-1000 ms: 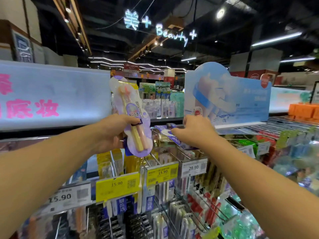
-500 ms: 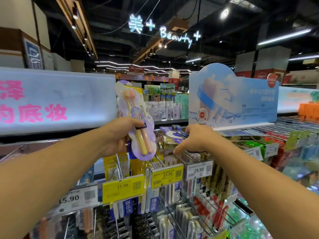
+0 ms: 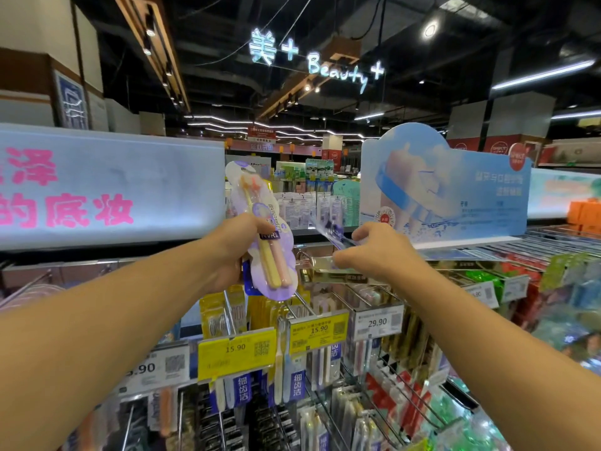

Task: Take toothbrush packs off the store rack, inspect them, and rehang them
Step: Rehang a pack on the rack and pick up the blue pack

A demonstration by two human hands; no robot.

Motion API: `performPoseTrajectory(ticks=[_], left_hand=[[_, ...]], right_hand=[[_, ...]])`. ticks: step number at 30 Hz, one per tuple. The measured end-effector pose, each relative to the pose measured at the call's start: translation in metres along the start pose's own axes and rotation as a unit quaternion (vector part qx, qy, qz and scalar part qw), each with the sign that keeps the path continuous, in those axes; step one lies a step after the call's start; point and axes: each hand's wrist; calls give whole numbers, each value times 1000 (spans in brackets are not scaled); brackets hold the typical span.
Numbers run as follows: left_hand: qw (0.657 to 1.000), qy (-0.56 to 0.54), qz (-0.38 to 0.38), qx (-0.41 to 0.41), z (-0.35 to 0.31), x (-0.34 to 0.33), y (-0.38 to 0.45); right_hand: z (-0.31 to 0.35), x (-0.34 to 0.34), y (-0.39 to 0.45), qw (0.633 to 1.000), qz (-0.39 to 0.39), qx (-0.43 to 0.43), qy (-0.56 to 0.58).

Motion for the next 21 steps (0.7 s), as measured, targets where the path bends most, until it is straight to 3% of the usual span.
performPoseTrajectory(ticks=[5, 8, 12, 16, 21], left_hand=[[992, -78, -31, -95, -3, -13, 2], [988, -108, -9, -110, -5, -25, -8], [982, -144, 79, -97, -8, -34, -27], [976, -163, 101, -107, -7, -28, -25], [969, -190, 75, -138, -1, -26, -23]], right_hand=[[25, -14, -17, 971, -85, 83, 209], [41, -34, -25, 949, -147, 156, 232], [51, -58, -28, 925, -242, 223, 192], [49, -66, -29, 930, -222, 230, 184], [50, -71, -29, 926, -205, 235, 212]])
Point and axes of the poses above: each hand's wrist, its own y-axis towards the middle knuckle, its own x-axis out of the back of the hand, z = x × y, and after that the axes turned 3 degrees about -y, right-handed
